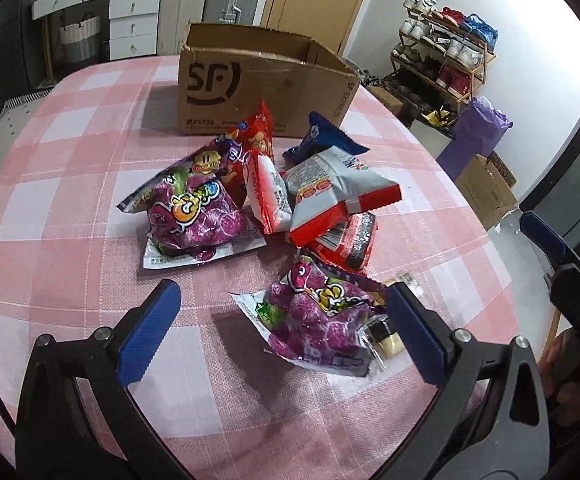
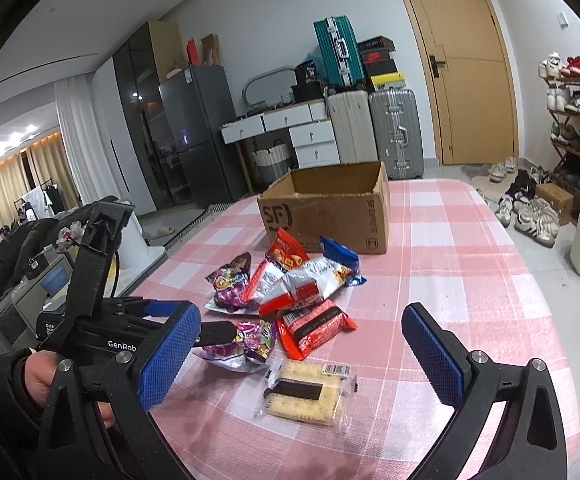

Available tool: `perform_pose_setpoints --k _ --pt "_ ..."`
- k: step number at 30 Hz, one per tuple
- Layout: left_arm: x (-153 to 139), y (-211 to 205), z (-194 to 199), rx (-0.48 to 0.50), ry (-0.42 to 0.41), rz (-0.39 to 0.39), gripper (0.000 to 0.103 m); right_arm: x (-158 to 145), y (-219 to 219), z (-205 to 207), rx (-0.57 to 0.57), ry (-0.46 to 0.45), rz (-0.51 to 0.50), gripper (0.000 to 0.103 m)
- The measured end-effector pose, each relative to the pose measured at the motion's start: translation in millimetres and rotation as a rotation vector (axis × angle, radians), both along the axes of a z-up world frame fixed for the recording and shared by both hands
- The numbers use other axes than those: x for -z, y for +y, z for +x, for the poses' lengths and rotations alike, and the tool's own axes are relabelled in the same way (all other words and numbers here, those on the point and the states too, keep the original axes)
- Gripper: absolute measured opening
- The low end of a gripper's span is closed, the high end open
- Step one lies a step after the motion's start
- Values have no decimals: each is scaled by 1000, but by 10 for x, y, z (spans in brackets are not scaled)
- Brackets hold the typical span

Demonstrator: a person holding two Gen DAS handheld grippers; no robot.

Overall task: Organize snacks
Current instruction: 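Grasp a purple candy bag with the left gripper while the right gripper grasps the cracker pack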

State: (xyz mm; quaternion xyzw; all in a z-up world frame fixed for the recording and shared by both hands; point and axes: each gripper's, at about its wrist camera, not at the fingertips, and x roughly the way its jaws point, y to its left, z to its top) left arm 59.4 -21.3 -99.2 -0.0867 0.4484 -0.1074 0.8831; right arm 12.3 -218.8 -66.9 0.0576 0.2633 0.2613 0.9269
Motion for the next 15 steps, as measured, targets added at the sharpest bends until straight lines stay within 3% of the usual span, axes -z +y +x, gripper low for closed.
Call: perform_pose_setpoints --k 6,13,15 --pt "177 43 155 5 42 -51 98 93 18 67 -15 14 0 102" --pt "304 -2 291 41 52 -102 89 186 20 142 -16 39 6 102" --pt "350 -37 328 59 61 -119 83 203 13 156 -15 42 7 102"
